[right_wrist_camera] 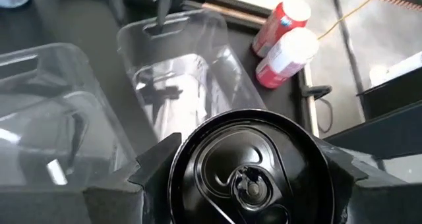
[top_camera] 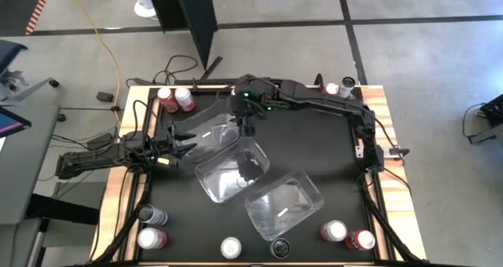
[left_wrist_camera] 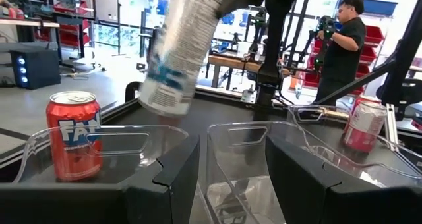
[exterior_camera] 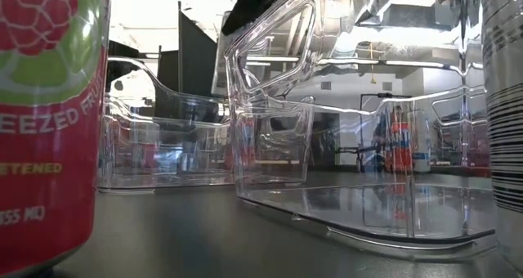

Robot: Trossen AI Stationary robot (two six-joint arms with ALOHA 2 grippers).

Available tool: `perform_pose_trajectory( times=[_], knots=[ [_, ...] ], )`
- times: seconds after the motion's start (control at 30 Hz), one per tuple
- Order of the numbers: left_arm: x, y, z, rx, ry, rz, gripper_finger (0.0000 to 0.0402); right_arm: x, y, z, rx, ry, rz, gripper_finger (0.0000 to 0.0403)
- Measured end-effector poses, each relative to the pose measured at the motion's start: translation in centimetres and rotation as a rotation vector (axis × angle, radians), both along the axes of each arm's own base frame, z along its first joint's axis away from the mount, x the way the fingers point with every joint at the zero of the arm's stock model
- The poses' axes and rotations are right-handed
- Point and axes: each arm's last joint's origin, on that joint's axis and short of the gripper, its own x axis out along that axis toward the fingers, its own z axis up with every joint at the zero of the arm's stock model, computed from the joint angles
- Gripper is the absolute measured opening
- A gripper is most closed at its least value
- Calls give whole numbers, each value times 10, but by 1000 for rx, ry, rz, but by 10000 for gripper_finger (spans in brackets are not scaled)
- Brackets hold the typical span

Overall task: Sort soda cans
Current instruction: Put the top middle white soda can in the center transparent bin

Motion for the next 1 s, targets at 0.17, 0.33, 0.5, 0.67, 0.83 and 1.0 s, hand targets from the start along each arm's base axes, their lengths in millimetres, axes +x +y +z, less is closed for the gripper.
perform_pose_trajectory(
  times=[0.17,0.33,0.5,0.67,0.83,1.0],
  knots=[
    [0,0,0,0,0,0,169,0,9,-1,21,16,4,266],
    [0,0,0,0,0,0,169,-2,29,-6,39,89,41,266],
    [0,0,0,0,0,-1,169,-3,53,-9,65,126,72,266],
    [0,0,0,-7,-2,-2,169,-3,69,-21,109,162,61,266],
    [0,0,0,-7,-2,-3,169,2,72,-49,132,208,40,266],
    [0,0,0,-7,-2,-3,169,6,63,-63,133,187,19,266]
  ],
)
